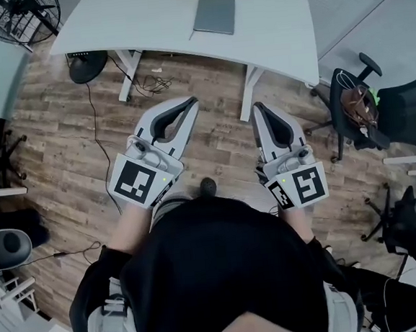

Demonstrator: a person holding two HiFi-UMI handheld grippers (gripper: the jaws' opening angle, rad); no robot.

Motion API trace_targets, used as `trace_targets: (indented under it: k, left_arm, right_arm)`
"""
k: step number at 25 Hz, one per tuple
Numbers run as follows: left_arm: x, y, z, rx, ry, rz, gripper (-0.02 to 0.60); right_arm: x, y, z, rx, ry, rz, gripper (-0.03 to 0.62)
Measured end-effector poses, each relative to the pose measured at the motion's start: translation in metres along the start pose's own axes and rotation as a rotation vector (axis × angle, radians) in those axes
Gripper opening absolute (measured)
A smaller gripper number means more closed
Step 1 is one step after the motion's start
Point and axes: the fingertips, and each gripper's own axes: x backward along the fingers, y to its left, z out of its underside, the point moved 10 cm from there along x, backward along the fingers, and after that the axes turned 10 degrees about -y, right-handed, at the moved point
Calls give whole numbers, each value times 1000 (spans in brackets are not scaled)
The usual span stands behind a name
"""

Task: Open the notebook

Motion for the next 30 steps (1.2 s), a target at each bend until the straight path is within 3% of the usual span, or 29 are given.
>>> trace_targets:
  k: [14, 30]
  left_arm:
    - [-10, 22, 10, 9, 40, -17, 8]
    - [-22, 29, 14, -2, 14, -37, 8]
  right_arm:
    - [-22, -18, 10, -40, 11, 25, 5]
    - [-33, -31, 16, -19, 1, 4, 5]
